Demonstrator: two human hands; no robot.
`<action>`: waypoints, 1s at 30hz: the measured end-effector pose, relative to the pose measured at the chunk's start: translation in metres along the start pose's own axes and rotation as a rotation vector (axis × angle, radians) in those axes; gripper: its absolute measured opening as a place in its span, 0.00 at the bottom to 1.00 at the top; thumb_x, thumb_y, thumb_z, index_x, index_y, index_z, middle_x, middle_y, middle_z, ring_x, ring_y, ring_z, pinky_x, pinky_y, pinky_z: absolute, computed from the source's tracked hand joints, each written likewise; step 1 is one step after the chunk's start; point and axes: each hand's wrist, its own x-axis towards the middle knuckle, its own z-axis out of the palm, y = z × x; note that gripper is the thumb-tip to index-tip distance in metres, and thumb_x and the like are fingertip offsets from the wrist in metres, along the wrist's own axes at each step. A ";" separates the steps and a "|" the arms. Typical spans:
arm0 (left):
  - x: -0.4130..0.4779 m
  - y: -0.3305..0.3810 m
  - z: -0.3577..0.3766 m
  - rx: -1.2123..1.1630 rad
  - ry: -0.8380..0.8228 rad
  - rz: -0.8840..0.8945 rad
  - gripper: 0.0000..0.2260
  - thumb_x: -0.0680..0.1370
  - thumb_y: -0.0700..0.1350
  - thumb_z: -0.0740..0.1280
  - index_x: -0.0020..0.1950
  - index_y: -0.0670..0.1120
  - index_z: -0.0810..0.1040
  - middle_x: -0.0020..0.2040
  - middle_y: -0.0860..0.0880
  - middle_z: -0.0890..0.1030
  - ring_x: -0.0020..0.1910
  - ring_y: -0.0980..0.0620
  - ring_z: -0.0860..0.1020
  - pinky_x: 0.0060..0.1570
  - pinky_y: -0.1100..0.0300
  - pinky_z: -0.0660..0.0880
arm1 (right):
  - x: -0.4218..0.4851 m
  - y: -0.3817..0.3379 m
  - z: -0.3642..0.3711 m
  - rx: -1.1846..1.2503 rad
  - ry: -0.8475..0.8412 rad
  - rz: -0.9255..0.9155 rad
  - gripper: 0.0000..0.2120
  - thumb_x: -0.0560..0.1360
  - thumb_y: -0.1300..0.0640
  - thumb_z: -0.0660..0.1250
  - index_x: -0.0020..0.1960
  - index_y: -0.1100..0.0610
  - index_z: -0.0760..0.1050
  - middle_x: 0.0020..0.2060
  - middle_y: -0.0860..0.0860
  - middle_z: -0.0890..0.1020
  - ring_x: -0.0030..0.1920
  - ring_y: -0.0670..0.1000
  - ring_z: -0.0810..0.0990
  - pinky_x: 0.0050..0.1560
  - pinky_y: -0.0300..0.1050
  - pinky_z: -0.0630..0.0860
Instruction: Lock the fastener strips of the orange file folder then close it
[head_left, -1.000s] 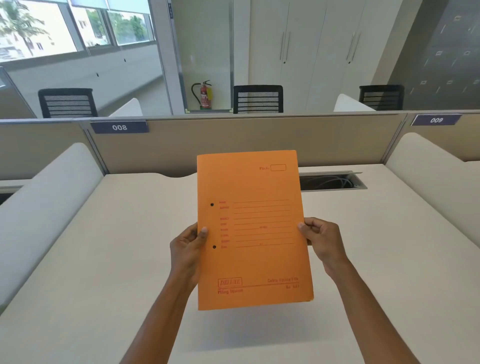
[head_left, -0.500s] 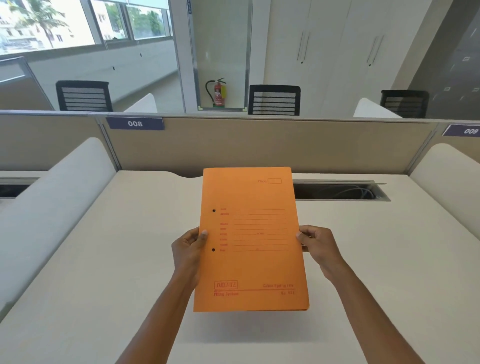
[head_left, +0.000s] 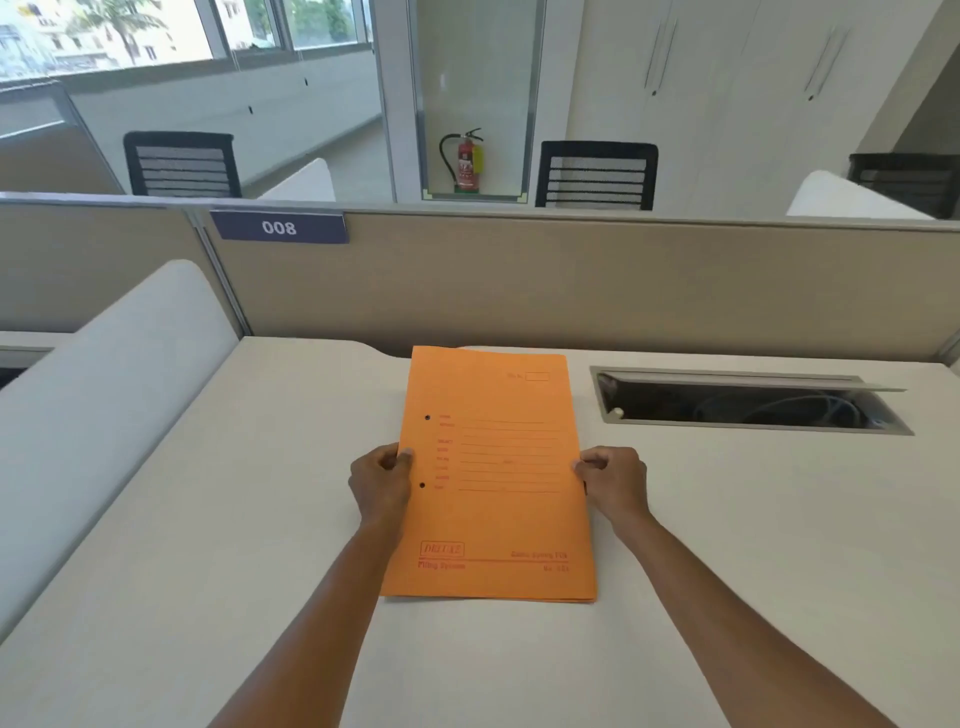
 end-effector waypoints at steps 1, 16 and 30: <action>0.006 -0.005 0.003 0.027 0.019 0.009 0.07 0.78 0.40 0.67 0.43 0.46 0.83 0.38 0.48 0.84 0.38 0.47 0.82 0.45 0.54 0.80 | 0.006 0.003 0.008 -0.003 0.000 0.001 0.07 0.72 0.63 0.74 0.49 0.62 0.84 0.44 0.56 0.86 0.47 0.54 0.84 0.53 0.48 0.80; 0.038 -0.028 0.016 0.464 0.083 0.177 0.08 0.78 0.42 0.66 0.47 0.36 0.79 0.50 0.42 0.75 0.48 0.43 0.75 0.47 0.53 0.71 | 0.029 -0.008 0.040 -0.212 -0.008 0.060 0.04 0.71 0.64 0.72 0.37 0.63 0.83 0.37 0.56 0.85 0.41 0.55 0.82 0.39 0.42 0.75; -0.006 -0.007 0.036 0.881 0.004 0.880 0.19 0.83 0.42 0.57 0.73 0.38 0.65 0.73 0.38 0.67 0.73 0.40 0.65 0.69 0.45 0.65 | -0.006 -0.027 0.024 -0.676 0.055 -0.465 0.25 0.82 0.45 0.53 0.70 0.62 0.67 0.68 0.58 0.74 0.71 0.59 0.68 0.70 0.52 0.66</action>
